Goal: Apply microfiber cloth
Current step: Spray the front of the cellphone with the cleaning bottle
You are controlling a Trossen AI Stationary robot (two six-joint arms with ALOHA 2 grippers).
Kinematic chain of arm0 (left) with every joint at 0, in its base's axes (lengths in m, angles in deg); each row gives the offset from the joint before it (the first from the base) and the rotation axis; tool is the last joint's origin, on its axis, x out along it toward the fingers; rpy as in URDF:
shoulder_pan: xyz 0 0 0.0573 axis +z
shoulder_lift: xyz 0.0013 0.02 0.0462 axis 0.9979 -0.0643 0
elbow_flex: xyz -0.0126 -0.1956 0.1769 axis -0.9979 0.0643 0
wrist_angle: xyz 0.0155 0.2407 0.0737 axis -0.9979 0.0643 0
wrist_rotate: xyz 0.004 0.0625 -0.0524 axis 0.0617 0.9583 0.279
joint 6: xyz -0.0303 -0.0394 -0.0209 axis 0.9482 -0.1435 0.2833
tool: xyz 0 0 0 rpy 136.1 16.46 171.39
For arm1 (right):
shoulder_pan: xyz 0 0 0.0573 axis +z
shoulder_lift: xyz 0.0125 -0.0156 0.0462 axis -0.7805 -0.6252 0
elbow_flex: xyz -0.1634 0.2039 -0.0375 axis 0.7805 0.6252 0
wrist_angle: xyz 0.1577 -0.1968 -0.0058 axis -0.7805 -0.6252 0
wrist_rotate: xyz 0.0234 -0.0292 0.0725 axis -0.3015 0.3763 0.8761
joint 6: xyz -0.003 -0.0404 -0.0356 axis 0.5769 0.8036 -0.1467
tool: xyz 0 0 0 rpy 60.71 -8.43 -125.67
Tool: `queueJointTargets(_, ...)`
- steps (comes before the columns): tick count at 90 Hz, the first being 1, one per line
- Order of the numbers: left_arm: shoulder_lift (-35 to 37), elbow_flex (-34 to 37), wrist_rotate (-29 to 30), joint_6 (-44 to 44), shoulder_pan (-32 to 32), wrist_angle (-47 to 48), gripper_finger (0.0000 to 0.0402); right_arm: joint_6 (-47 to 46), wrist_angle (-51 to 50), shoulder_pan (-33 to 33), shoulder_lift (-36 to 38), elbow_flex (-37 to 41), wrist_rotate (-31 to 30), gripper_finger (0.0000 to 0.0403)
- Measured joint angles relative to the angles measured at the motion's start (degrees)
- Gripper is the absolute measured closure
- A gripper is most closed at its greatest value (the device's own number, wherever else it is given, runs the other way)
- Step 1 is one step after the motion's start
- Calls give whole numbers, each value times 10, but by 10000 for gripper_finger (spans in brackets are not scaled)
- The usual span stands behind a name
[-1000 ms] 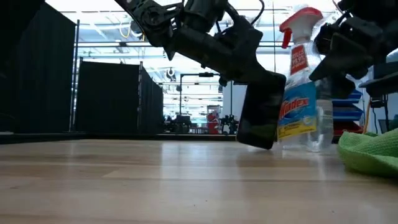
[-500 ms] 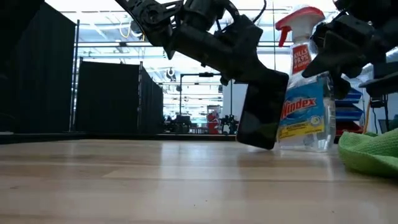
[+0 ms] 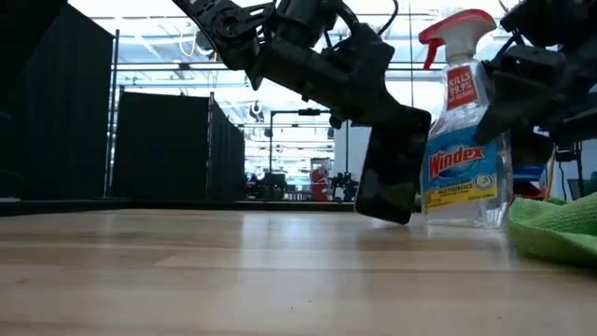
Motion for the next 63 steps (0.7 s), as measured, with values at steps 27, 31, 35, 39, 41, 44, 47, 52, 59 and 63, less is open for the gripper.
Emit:
queueJointTargets(27, 0, 0, 0, -9, 1, 0, 386, -34, 43, 28, -15, 0, -12, 19)
queueJointTargets(31, 0, 0, 0, -9, 1, 0, 386, -36, 45, 30, -19, 0, -15, 19)
queueJointTargets(35, 0, 0, 0, -9, 1, 0, 386, -37, 49, 32, -24, 0, -15, 19)
queueJointTargets(39, 0, 0, 0, -9, 1, 0, 386, -36, 48, 33, -25, 0, -16, 19)
queueJointTargets(41, 0, 0, 0, -9, 1, 0, 386, -35, 48, 33, -25, 0, -16, 19)
queueJointTargets(44, 0, 0, 0, -9, 1, 0, 386, -31, 47, 33, -25, 0, -16, 19)
queueJointTargets(47, 0, 0, 0, -10, 1, 1, 386, -25, 46, 33, -25, 0, -17, 19)
queueJointTargets(52, 0, 0, 0, -9, 1, 0, 386, -21, 46, 33, -25, 0, -17, 19)
queueJointTargets(59, 0, 0, 0, -10, 1, 1, 386, -9, 45, 33, -25, 0, -17, 19)
queueJointTargets(63, 1, 0, 0, -10, 0, 3, 386, -4, 42, 33, -25, 0, -15, 19)
